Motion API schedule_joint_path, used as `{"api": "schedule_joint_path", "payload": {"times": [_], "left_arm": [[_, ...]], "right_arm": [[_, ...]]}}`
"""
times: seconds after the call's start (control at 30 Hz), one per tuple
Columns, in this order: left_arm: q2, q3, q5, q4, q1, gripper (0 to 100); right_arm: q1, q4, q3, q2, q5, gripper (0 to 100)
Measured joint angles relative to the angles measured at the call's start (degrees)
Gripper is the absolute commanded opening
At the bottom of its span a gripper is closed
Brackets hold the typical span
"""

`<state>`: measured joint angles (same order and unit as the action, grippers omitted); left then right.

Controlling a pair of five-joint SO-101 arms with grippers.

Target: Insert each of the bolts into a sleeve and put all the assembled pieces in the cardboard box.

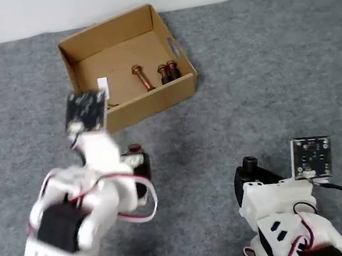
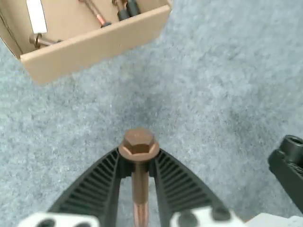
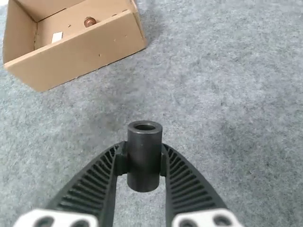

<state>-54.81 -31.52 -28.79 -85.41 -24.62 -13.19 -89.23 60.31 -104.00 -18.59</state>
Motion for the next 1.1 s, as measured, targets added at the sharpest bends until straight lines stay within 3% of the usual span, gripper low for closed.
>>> {"api": "schedule_joint_path", "payload": {"times": [0.23,0.5,0.77,1.1], "left_arm": [[-13.19,-7.21,0.0,4.48,0.18,0],[-27.25,-9.41,6.15,13.71,8.35,0],[-39.3,-18.11,4.66,22.24,9.14,0],[-44.84,-23.21,1.05,25.14,6.07,0]], "right_arm": [[-8.0,5.36,0.09,0.0,0.79,0.8],[-12.13,17.49,5.36,0.18,8.62,0.8],[-26.99,28.13,11.52,0.79,11.69,0.8],[-38.86,37.71,16.79,0.62,28.04,0.8]]}}
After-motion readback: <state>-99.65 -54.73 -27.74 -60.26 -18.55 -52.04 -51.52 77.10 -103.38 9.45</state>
